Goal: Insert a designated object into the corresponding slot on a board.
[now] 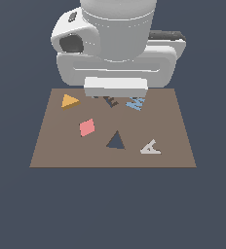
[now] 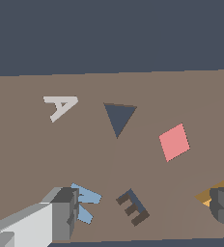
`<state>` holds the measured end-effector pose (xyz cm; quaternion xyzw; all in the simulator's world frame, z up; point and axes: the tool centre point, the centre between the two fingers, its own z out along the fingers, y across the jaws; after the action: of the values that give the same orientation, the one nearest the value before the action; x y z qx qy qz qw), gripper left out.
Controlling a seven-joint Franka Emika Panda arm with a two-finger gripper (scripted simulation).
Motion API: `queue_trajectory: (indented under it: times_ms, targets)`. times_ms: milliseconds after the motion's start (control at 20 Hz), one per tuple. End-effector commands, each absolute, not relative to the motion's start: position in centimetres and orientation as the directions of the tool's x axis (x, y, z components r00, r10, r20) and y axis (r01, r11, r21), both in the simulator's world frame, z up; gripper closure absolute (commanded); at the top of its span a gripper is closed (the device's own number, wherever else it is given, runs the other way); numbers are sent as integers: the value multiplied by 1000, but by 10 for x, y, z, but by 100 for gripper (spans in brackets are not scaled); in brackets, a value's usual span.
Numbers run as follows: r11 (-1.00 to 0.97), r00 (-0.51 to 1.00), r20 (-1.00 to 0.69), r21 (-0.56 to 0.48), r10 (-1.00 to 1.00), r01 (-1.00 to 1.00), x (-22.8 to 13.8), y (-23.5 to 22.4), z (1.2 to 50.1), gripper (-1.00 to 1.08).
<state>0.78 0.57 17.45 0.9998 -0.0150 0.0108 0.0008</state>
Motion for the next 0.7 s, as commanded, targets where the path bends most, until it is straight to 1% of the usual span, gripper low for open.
queue_trajectory:
  times_ms: [0, 350, 650]
  targets:
    - [-1000, 999, 22, 1, -30, -30, 8, 6, 174, -92]
    - [-997, 996, 21, 1, -82, -82, 8, -4, 168, -92]
    - [-977, 977, 19, 0, -212, -212, 7, -29, 154, -92]
